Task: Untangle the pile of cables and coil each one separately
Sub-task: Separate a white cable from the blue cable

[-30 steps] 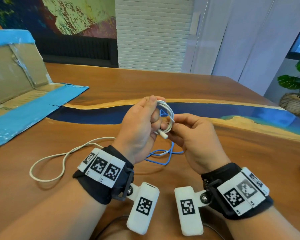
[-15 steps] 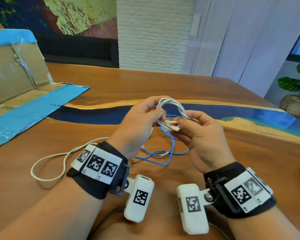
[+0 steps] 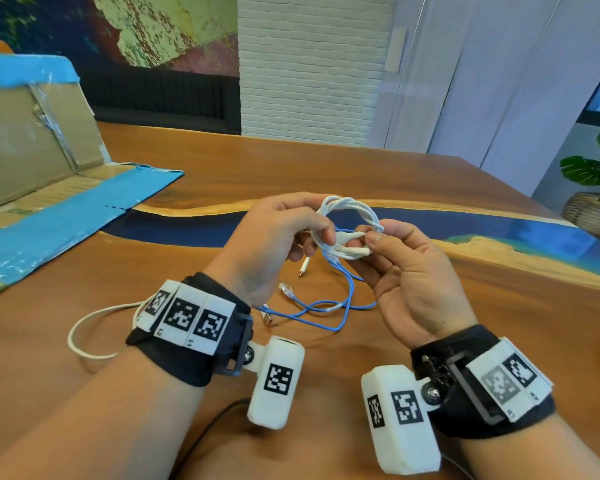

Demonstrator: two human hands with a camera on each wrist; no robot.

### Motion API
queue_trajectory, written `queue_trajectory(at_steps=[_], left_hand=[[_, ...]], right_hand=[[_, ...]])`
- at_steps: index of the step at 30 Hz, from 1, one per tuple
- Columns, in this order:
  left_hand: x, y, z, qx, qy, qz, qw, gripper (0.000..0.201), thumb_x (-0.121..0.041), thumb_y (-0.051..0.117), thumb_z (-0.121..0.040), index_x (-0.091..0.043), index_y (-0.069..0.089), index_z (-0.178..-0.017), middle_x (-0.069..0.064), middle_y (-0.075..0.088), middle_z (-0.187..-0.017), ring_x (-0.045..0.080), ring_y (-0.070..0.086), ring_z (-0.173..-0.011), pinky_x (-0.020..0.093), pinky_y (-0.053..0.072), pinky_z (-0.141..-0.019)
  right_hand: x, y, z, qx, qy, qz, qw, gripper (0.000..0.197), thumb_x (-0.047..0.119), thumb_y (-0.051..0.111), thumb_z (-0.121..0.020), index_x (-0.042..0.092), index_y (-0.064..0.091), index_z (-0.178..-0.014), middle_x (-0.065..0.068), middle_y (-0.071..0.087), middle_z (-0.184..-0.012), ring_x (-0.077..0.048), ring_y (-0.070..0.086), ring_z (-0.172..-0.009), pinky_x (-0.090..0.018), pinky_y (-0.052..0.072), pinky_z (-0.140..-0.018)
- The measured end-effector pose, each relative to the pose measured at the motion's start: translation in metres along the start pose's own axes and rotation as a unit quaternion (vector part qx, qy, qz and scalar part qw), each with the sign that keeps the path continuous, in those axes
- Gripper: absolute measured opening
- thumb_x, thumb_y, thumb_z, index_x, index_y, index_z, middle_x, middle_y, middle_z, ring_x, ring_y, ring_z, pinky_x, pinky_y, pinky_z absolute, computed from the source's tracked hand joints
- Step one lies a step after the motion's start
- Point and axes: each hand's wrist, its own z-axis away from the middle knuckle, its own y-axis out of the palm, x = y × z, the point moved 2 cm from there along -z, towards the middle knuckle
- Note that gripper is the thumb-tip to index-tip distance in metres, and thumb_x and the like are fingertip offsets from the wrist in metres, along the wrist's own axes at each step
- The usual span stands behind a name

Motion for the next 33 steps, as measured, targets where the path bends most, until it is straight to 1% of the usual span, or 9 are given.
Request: queue_trajectory(at_steps=[4, 7, 10, 14, 21, 24, 28, 31, 33], left_hand=[[0.000, 0.002, 0.001, 0.000, -0.002, 0.007, 1.000, 0.023, -0.004, 0.059, -0.092, -0.014, 0.079, -0.101, 0.008, 0.071, -0.080, 0.016, 0.052, -0.065, 0.031, 0.034, -0.060], [0.001, 0.008, 0.004, -0.003, 0.018, 0.002, 1.000, 0.026, -0.004, 0.061, -0.097, -0.021, 0.076, -0.111, 0.004, 0.078, -0.095, 0.018, 0.062, -0.081, 0.031, 0.040, -0.066], [0.003, 0.011, 0.004, -0.022, 0.030, 0.014, 0.999, 0.029, -0.002, 0.063, -0.097, -0.025, 0.076, -0.109, 0.000, 0.079, -0.096, 0.013, 0.069, -0.090, 0.028, 0.046, -0.066], [0.005, 0.012, 0.002, -0.050, 0.032, 0.045, 0.997, 0.029, 0.000, 0.065, -0.095, -0.023, 0.076, -0.109, 0.002, 0.079, -0.099, 0.013, 0.071, -0.086, 0.023, 0.052, -0.059], [0.007, 0.012, 0.001, -0.052, 0.040, 0.053, 0.996, 0.028, 0.003, 0.064, -0.094, -0.018, 0.075, -0.110, 0.012, 0.076, -0.105, 0.021, 0.067, -0.083, 0.023, 0.054, -0.056], [0.008, 0.011, 0.001, -0.033, 0.033, 0.058, 0.997, 0.027, 0.006, 0.062, -0.095, -0.013, 0.074, -0.111, 0.010, 0.072, -0.097, 0.020, 0.064, -0.076, 0.022, 0.052, -0.057], [0.009, 0.008, 0.000, -0.016, 0.004, 0.082, 0.996, 0.026, 0.006, 0.058, -0.096, -0.012, 0.073, -0.110, 0.004, 0.073, -0.086, 0.014, 0.065, -0.070, 0.021, 0.053, -0.058], [0.008, 0.008, 0.001, -0.014, 0.003, 0.081, 0.997, 0.025, 0.005, 0.059, -0.096, -0.009, 0.072, -0.113, 0.009, 0.071, -0.089, 0.013, 0.065, -0.071, 0.021, 0.054, -0.059], [0.007, 0.010, 0.002, -0.014, 0.002, 0.076, 0.997, 0.024, 0.005, 0.059, -0.096, -0.008, 0.072, -0.113, 0.014, 0.068, -0.094, 0.014, 0.064, -0.072, 0.020, 0.053, -0.059]], right_hand=[[0.000, 0.000, 0.000, 0.001, -0.012, -0.011, 1.000, 0.014, -0.003, 0.060, -0.087, 0.010, 0.059, -0.094, -0.011, 0.075, -0.083, -0.024, 0.073, -0.078, -0.040, 0.060, -0.085], [0.005, -0.001, -0.002, 0.001, -0.031, -0.033, 0.999, 0.018, 0.003, 0.064, -0.078, 0.013, 0.058, -0.092, -0.009, 0.074, -0.082, -0.022, 0.072, -0.075, -0.037, 0.058, -0.086], [0.005, -0.002, -0.002, -0.001, -0.033, -0.042, 0.999, 0.018, 0.003, 0.064, -0.078, 0.015, 0.058, -0.090, -0.008, 0.074, -0.083, -0.020, 0.072, -0.074, -0.033, 0.058, -0.081], [0.003, -0.004, -0.004, 0.003, -0.022, -0.058, 0.998, 0.023, 0.003, 0.065, -0.078, 0.017, 0.054, -0.092, -0.008, 0.074, -0.085, -0.021, 0.073, -0.076, -0.033, 0.060, -0.076], [0.002, -0.004, -0.004, 0.012, -0.013, -0.096, 0.995, 0.036, 0.001, 0.064, -0.078, 0.019, 0.048, -0.105, -0.009, 0.074, -0.083, -0.022, 0.071, -0.077, -0.039, 0.056, -0.085], [0.005, -0.004, -0.003, 0.032, 0.000, -0.096, 0.995, 0.041, 0.000, 0.063, -0.081, 0.017, 0.047, -0.115, -0.006, 0.071, -0.082, -0.022, 0.067, -0.078, -0.042, 0.050, -0.091], [0.009, -0.002, 0.001, 0.094, 0.017, -0.067, 0.993, 0.043, 0.001, 0.055, -0.088, 0.014, 0.043, -0.127, -0.005, 0.064, -0.080, -0.022, 0.064, -0.080, -0.036, 0.057, -0.077], [0.011, -0.001, 0.003, 0.109, 0.007, -0.007, 0.994, 0.038, 0.003, 0.054, -0.090, 0.011, 0.047, -0.126, -0.006, 0.058, -0.075, -0.024, 0.062, -0.083, -0.046, 0.053, -0.091], [0.012, -0.003, 0.003, 0.110, -0.002, 0.041, 0.993, 0.032, 0.004, 0.054, -0.091, 0.010, 0.050, -0.122, -0.006, 0.055, -0.070, -0.025, 0.062, -0.084, -0.044, 0.053, -0.091]])
